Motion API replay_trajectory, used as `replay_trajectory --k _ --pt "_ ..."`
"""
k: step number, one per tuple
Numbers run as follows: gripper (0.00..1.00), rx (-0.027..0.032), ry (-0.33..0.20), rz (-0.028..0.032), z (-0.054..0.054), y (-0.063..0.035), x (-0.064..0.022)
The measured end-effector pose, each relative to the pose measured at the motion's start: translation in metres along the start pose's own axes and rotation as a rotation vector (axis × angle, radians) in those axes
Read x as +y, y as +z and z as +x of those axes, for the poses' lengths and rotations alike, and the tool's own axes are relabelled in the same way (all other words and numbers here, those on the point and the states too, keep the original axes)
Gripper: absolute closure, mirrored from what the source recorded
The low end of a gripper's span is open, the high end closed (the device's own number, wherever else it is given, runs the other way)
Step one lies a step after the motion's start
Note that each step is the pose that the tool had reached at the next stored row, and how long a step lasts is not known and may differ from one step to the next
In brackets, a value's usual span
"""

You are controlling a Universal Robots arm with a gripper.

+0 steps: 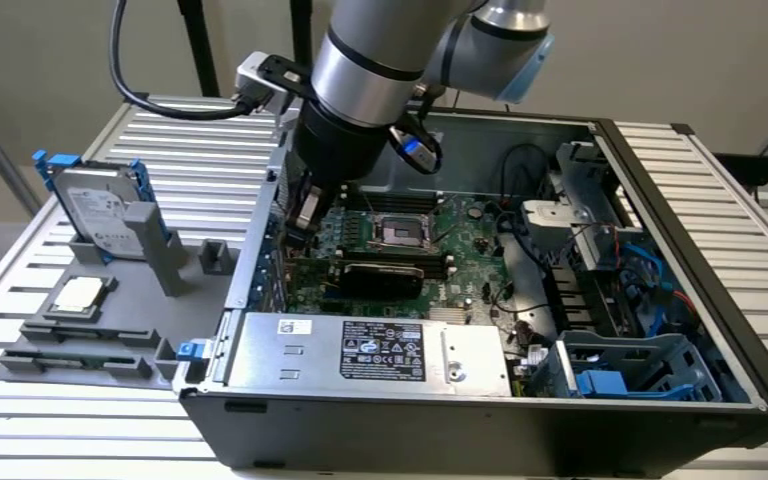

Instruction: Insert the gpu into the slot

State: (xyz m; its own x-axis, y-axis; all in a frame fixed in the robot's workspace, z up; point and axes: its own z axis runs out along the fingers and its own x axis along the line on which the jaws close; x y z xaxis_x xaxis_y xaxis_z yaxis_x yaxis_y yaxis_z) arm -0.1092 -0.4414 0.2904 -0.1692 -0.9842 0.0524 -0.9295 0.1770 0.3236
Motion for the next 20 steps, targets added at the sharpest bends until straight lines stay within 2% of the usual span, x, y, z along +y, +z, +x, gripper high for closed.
replay_trajectory --k 5,15,20 --pt "0.89 0.0054 0.002 0.0011 -0.0027 0.0011 0.0021" --pt "0.89 0.0224 0.008 0.0040 -0.0068 0.0020 0.0050" --pt "0.89 0.0285 0.010 0.0016 -0.0065 -0.0024 0.0068"
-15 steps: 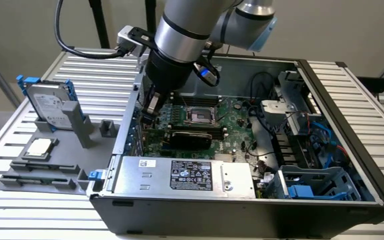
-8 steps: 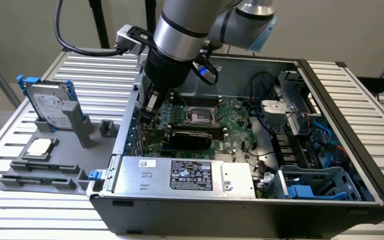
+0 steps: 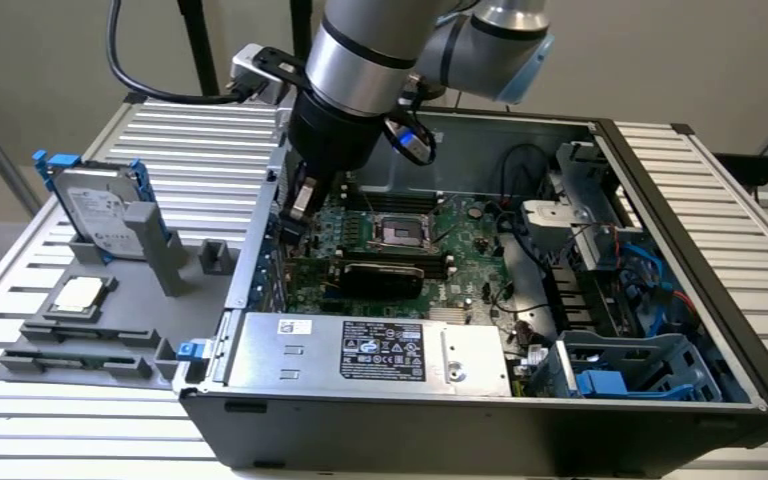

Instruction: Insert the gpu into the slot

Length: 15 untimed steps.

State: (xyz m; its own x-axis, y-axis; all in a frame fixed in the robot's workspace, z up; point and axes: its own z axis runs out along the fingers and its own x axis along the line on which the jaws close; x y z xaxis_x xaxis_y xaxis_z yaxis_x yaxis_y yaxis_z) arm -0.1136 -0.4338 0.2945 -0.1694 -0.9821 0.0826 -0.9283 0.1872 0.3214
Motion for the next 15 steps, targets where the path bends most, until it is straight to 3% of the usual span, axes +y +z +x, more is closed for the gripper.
replay_trajectory --k 15 --pt "0.89 0.0063 0.002 0.0001 0.010 0.0000 -0.0029"
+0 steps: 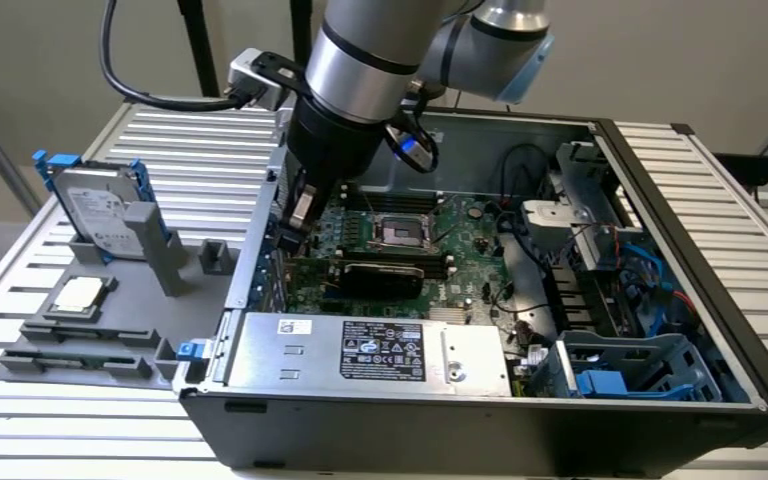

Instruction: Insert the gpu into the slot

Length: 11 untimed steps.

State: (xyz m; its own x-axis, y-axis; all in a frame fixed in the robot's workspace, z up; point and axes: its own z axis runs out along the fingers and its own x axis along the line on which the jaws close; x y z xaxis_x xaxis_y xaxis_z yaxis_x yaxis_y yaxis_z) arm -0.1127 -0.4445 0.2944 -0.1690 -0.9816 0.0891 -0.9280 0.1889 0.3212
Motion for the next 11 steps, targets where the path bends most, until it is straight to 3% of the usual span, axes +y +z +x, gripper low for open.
replay_trajectory --k 11 --pt "0.89 0.0000 0.000 0.0002 -0.0024 0.0015 -0.0001"
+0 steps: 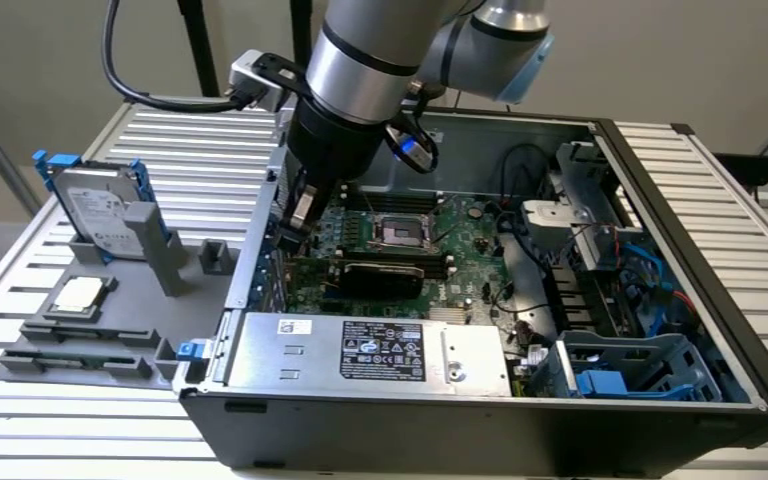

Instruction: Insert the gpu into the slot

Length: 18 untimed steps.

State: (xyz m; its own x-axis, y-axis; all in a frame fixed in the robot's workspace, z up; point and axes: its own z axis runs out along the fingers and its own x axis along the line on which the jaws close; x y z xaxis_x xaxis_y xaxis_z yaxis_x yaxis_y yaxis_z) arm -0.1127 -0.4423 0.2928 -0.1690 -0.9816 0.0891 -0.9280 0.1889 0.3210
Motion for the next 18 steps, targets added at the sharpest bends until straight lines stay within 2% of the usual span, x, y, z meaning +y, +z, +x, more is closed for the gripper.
replay_trajectory --k 18 --pt "0.89 0.0000 0.000 0.0000 -0.0056 -0.0004 0.0011"
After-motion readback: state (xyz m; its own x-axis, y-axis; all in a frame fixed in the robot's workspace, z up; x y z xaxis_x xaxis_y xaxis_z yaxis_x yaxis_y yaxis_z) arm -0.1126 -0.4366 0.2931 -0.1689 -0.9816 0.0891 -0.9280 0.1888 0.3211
